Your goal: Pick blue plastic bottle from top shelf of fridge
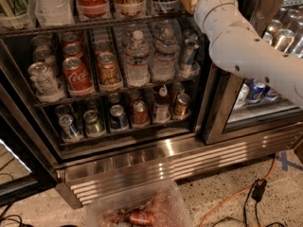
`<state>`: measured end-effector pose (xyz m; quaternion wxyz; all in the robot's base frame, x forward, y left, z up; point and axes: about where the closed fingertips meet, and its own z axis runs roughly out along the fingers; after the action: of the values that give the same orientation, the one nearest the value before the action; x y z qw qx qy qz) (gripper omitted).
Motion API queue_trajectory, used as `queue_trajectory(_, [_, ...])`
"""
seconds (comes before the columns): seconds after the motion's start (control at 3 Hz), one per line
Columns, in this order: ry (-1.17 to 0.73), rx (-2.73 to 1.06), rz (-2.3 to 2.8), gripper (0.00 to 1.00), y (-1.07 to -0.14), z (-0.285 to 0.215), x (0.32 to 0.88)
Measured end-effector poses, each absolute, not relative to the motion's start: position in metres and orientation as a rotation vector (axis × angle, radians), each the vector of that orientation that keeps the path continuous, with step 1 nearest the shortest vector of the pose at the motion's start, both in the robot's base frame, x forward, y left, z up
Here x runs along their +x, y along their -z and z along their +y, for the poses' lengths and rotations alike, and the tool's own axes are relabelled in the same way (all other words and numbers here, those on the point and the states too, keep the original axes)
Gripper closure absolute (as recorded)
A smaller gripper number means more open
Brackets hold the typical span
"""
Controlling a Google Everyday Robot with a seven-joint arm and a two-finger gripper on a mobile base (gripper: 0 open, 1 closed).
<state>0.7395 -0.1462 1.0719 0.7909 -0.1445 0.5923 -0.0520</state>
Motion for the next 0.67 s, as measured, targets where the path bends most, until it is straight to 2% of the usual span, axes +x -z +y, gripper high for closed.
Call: queue_trajectory(0.67, [0.119, -0.312, 1.276, 0.84, -1.0713, -0.1452, 0.7429])
